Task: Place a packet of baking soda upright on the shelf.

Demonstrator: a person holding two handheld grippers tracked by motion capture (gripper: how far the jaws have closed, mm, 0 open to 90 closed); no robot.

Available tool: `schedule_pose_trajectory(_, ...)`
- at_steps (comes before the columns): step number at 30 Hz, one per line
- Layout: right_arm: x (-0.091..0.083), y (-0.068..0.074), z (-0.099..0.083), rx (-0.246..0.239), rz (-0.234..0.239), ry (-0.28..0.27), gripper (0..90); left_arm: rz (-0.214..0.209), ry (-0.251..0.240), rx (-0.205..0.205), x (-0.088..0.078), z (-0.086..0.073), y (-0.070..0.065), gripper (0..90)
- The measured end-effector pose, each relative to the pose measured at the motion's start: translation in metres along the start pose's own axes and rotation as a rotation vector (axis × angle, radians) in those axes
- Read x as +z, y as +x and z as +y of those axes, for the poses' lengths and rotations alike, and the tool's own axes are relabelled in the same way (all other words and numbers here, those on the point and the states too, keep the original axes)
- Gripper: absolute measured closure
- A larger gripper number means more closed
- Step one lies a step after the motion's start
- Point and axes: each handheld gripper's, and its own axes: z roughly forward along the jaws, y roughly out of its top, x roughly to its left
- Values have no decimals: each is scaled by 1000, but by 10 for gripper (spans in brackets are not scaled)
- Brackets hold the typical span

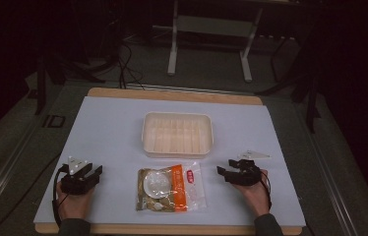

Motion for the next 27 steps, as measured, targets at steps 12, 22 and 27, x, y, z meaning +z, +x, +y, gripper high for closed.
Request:
schedule_pose_trajectory(12,21,38,4,-86,156,48,262,-2,3,9,1,0,0,577)
schedule_pose_trajectory(22,34,54,1,-127,184,85,257,0,5,7,1,0,0,578)
schedule_pose_trajectory(27,40,59,-1,-140,188,105,243,-2,4,8,1,0,0,579)
